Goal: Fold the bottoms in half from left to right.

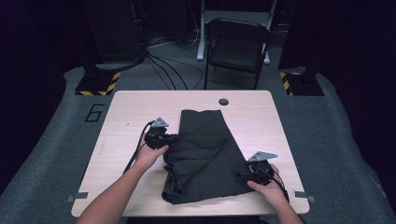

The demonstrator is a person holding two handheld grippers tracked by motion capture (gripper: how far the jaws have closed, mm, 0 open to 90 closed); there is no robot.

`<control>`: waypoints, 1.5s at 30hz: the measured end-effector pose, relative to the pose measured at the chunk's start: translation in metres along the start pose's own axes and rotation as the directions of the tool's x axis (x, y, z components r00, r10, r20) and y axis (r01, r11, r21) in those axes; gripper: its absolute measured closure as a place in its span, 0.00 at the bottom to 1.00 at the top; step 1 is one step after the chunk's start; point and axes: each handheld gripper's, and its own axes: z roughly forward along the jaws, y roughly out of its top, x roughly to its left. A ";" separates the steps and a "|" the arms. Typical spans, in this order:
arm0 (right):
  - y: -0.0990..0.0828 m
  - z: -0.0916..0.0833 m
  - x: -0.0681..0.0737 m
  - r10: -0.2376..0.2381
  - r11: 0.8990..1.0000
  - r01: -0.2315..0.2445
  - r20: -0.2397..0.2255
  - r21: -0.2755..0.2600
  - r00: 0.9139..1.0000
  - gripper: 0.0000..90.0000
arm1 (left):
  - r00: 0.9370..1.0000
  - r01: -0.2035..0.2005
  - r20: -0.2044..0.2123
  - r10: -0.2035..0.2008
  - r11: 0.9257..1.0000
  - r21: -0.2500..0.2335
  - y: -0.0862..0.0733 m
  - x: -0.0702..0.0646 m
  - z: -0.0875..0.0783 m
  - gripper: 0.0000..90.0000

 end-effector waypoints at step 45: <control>-0.003 -0.032 -0.027 0.132 0.986 -0.123 0.075 -0.111 0.988 0.45 | 0.920 -0.191 0.343 0.190 0.981 -0.031 0.104 -0.206 0.053 0.89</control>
